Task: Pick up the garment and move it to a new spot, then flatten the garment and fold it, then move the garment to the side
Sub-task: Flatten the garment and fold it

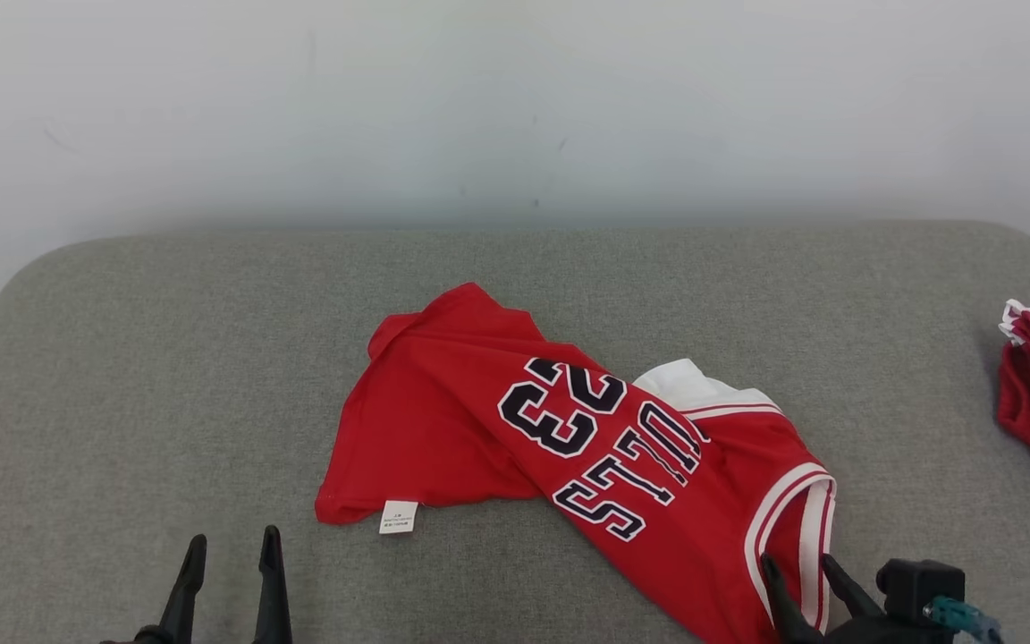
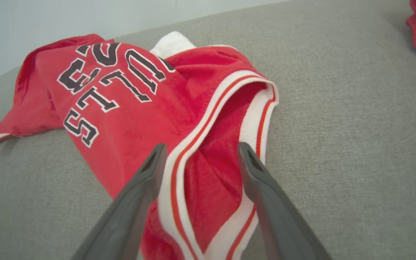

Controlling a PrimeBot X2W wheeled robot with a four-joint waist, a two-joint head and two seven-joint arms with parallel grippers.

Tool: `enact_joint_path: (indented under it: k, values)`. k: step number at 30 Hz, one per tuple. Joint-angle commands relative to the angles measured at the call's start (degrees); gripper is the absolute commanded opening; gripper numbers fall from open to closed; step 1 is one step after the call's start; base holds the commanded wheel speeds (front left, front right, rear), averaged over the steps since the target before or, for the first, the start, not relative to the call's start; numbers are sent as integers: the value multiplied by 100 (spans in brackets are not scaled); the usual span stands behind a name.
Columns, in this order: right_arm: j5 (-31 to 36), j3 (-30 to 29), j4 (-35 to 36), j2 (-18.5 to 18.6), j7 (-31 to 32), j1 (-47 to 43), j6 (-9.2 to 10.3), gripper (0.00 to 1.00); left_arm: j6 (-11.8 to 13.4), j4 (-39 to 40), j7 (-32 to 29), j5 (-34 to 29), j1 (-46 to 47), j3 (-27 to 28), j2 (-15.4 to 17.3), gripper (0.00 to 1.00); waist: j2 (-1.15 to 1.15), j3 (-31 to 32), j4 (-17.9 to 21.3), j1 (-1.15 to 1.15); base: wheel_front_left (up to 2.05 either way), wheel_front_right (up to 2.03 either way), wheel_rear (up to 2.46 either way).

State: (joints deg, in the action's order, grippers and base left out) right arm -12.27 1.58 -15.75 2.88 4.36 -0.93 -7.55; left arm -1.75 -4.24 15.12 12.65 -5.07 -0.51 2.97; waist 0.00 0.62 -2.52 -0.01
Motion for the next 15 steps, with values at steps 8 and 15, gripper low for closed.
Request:
enact_joint_path:
  k: [8, 15]
  values:
    - [-407, -113, -703, -1, 592, 775, 15, 100, 95, -2, 1, 153, 165, -145, -8, 100, 0, -232, -50, 1, 0, 0, 0]
    - [-548, -123, -1404, -1, 786, 1400, 15, 100, 94, -22, 1, 223, 297, -178, -7, 100, 0, -350, -158, 1, 0, 0, 0]
